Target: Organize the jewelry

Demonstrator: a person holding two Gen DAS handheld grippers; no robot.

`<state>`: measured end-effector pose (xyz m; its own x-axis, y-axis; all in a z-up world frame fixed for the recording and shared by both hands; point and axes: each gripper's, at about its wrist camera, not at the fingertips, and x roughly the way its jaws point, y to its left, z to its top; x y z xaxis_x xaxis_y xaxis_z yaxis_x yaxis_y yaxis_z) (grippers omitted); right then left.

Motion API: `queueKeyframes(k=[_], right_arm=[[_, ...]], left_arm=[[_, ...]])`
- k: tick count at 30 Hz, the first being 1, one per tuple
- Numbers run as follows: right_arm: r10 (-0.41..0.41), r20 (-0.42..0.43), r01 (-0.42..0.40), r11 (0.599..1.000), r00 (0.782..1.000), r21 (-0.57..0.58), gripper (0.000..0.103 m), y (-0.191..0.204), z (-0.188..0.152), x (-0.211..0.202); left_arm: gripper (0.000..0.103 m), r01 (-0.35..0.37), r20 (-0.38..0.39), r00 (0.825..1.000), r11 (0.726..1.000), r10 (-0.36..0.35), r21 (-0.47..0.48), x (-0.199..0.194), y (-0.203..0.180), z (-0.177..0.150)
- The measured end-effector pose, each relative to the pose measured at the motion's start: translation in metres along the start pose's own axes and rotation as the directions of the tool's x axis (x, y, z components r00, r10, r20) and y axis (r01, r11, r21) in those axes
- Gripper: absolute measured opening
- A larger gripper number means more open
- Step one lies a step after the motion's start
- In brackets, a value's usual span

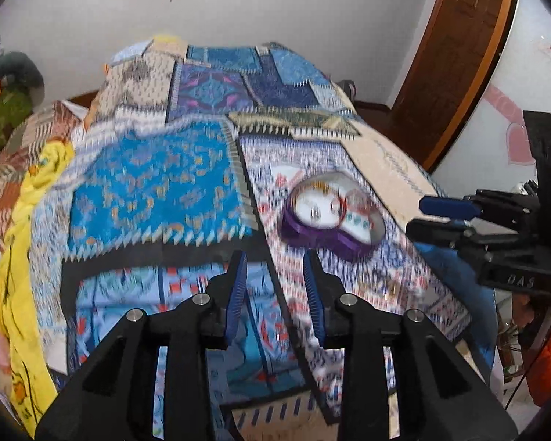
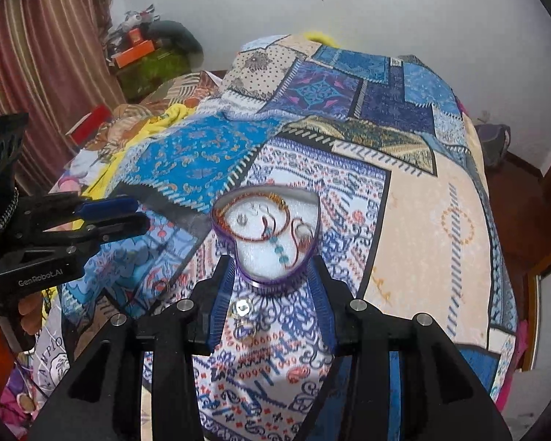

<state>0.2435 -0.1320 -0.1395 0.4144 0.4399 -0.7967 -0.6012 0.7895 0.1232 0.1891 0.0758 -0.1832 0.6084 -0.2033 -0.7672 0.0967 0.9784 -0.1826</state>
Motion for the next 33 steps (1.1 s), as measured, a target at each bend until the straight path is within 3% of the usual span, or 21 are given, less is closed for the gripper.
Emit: queueKeyframes(k=[15, 26, 30, 33], right_arm=[[0.028, -0.152, -0.035, 0.998, 0.988, -0.043, 0.038, 0.019, -0.043, 0.035], [0.027, -0.138, -0.038, 0.996, 0.99, -0.076, 0.037, 0.021, -0.042, 0.039], [0.014, -0.136, -0.025, 0.996, 0.991, -0.081, 0.017, 0.021, -0.042, 0.039], [0.027, -0.128, -0.036, 0.997, 0.991, -0.068, 0.017, 0.018, -0.043, 0.036]], left_arm=[[0.031, 0.04, -0.153, 0.987, 0.999, -0.039, 0.006, 0.031, -0.009, -0.055], [0.03, 0.047, -0.12, 0.992, 0.999, -0.048, -0.01, 0.037, -0.008, -0.053], [0.02, 0.026, -0.11, 0.994, 1.0, -0.027, -0.011, 0.039, -0.006, -0.052], [0.02, 0.028, -0.105, 0.994, 0.999, -0.03, -0.016, 0.037, -0.004, -0.051]])
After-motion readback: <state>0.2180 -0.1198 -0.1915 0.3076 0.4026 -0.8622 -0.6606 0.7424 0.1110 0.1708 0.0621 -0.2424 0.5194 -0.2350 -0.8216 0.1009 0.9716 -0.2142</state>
